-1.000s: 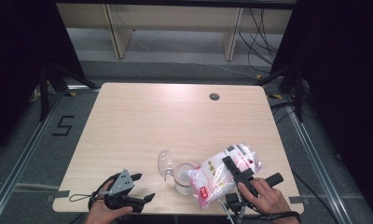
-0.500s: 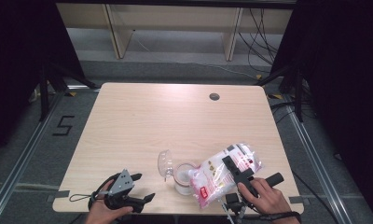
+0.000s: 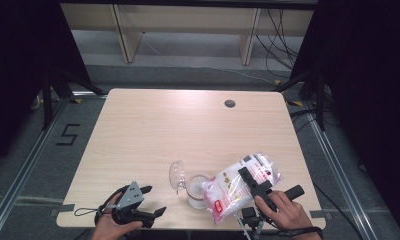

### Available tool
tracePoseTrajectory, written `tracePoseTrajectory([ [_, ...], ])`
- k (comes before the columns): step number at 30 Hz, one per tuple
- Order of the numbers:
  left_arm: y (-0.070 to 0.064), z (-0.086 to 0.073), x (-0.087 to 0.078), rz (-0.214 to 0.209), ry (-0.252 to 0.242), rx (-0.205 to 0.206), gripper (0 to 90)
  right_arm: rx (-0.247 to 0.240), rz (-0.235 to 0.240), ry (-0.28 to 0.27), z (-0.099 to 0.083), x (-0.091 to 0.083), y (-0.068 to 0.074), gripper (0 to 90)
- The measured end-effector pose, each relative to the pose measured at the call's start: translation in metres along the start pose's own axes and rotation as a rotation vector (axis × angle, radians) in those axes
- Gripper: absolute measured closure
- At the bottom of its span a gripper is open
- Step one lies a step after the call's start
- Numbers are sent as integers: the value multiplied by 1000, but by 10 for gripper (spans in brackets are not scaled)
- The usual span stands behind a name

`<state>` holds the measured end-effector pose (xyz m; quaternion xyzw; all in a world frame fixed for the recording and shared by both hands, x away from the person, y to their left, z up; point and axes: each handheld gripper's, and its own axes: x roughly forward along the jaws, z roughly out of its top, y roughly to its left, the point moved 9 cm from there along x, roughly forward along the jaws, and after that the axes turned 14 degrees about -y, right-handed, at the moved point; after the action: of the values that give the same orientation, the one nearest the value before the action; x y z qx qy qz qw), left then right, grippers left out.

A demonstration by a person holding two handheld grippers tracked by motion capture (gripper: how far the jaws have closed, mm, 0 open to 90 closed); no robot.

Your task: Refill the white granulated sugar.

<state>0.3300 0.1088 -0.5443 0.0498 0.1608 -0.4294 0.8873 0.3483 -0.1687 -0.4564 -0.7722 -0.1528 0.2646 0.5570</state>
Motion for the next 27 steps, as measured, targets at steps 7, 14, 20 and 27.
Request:
tracePoseTrajectory([
  [7, 0, 0, 0, -1, 0, 0, 175, -34, -1, -12, 2, 1, -5, 555],
  [14, 0, 0, 0, 0, 0, 0, 174, -31, -1, -14, 1, 1, -4, 556],
  [20, 0, 0, 0, 3, 0, 2, 175, -2, 2, -3, 0, 0, -1, 556],
  [27, 0, 0, 0, 3, 0, 3, 175, -1, 1, -1, 0, 0, 0, 557],
])
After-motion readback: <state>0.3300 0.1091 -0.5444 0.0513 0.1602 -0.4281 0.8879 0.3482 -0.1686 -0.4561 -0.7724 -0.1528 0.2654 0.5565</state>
